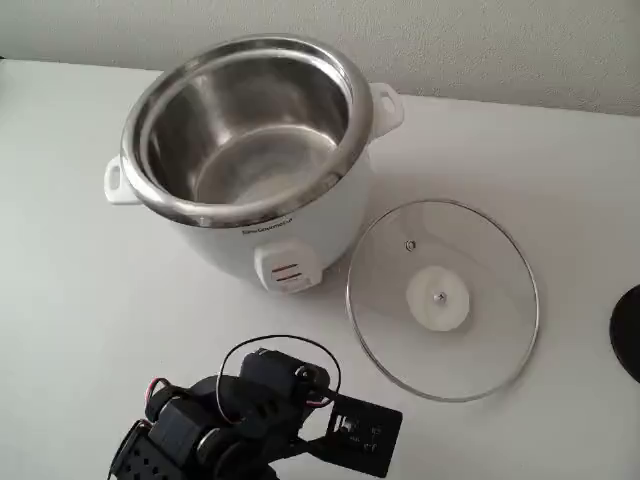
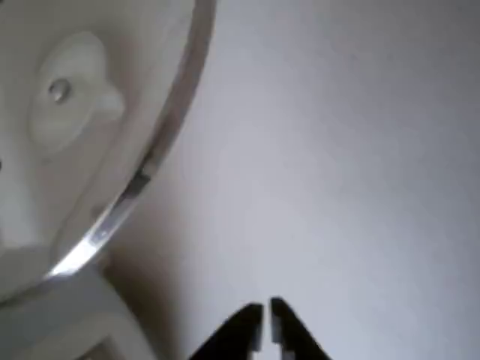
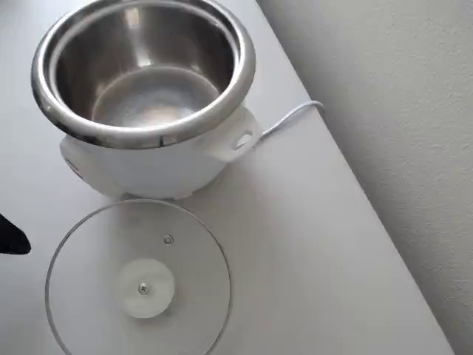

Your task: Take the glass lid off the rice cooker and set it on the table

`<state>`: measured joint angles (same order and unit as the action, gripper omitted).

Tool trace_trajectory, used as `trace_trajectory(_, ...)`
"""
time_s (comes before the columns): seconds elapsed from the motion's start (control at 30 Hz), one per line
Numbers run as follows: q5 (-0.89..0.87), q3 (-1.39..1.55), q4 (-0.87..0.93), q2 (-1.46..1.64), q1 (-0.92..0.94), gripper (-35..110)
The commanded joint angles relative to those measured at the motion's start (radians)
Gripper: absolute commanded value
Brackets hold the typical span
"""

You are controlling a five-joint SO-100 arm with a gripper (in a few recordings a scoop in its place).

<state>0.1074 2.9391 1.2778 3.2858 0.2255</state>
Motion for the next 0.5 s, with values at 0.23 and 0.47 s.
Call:
trace_trajectory(0.23,-0.006,0.028,0.032,0.0,0.0,0)
trace_trajectory(0.47,-0.006,0.028,0.032,0.0,0.0,0)
